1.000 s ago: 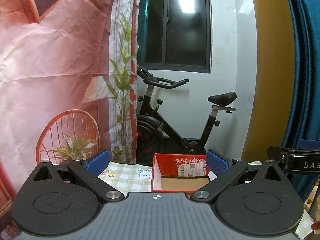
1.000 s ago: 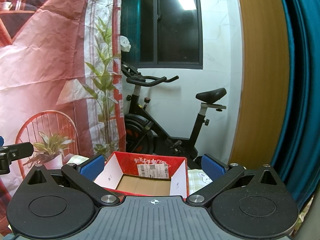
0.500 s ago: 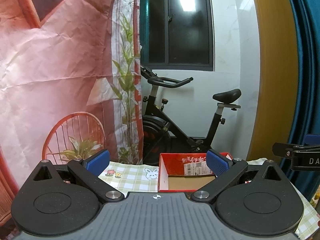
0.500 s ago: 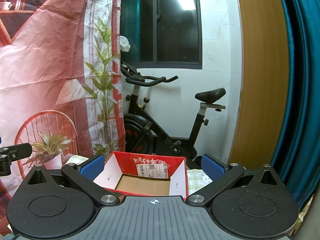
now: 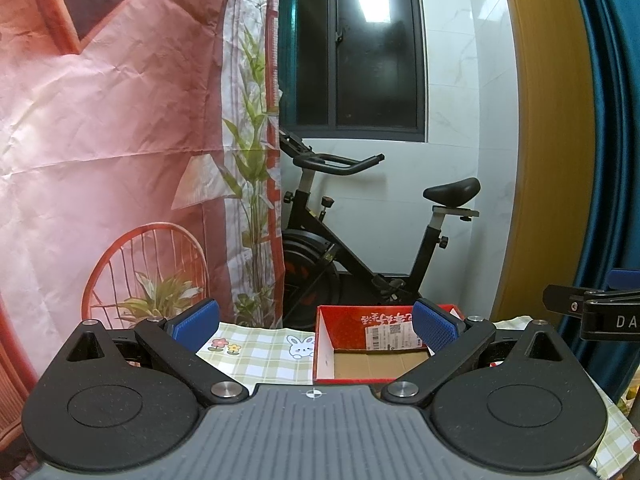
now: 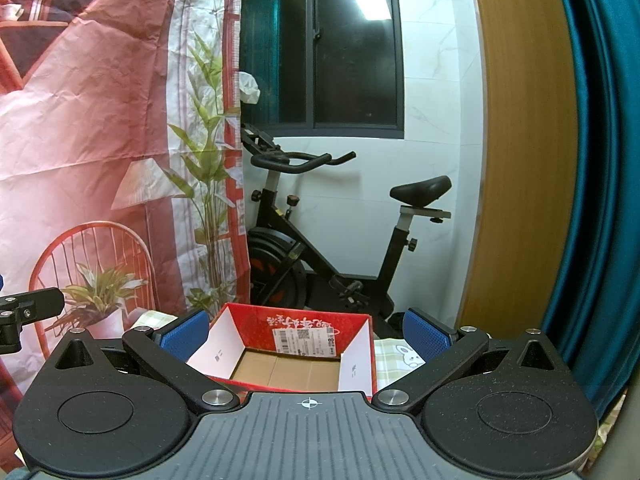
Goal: Organize soft objects
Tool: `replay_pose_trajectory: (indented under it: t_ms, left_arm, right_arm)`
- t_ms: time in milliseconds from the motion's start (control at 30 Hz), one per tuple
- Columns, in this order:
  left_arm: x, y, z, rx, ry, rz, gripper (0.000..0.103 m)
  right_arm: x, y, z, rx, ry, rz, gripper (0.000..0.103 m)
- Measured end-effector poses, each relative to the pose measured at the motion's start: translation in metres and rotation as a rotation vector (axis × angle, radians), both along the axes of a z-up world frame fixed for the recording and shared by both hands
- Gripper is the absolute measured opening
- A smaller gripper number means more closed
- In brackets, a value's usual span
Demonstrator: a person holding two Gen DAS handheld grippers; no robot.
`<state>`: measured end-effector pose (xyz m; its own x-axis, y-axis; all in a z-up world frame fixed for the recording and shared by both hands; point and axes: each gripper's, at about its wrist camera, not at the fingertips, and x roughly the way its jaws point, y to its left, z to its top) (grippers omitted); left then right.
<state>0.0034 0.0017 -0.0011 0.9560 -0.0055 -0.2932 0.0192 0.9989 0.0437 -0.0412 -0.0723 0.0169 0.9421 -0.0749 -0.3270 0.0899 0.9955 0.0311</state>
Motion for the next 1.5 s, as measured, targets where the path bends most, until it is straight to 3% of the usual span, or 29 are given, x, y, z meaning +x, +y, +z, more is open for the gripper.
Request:
replay_pose_trajectory:
  t_ms: [533, 700, 900, 1033, 1200, 1500]
  left_arm:
    - [-0.001, 0.000, -0.001, -0.002, -0.003, -0.006, 0.103]
    - [-0.001, 0.004, -0.011, -0.050, -0.042, -0.019, 0.103]
    - [0.010, 0.015, -0.032, -0.131, -0.046, 0.026, 0.103]
    - [0.021, 0.014, -0.054, -0.086, -0.009, 0.029, 0.103]
    - [0.036, 0.011, -0.084, -0.023, 0.080, 0.021, 0.103]
    - [0.062, 0.028, -0.139, -0.062, 0.236, 0.014, 0.103]
  right_arm:
    - [0.000, 0.001, 0.001, 0.003, -0.003, 0.000, 0.103]
    - [0.002, -0.003, -0.005, 0.024, -0.033, -0.002, 0.103]
    - [0.011, -0.009, -0.035, 0.051, -0.072, 0.046, 0.103]
    - [0.018, -0.004, -0.064, 0.039, -0.084, 0.070, 0.103]
    - [0.037, 0.001, -0.102, 0.098, 0.011, 0.102, 0.103]
    - [0.058, 0.021, -0.166, 0.100, 0.137, 0.108, 0.103]
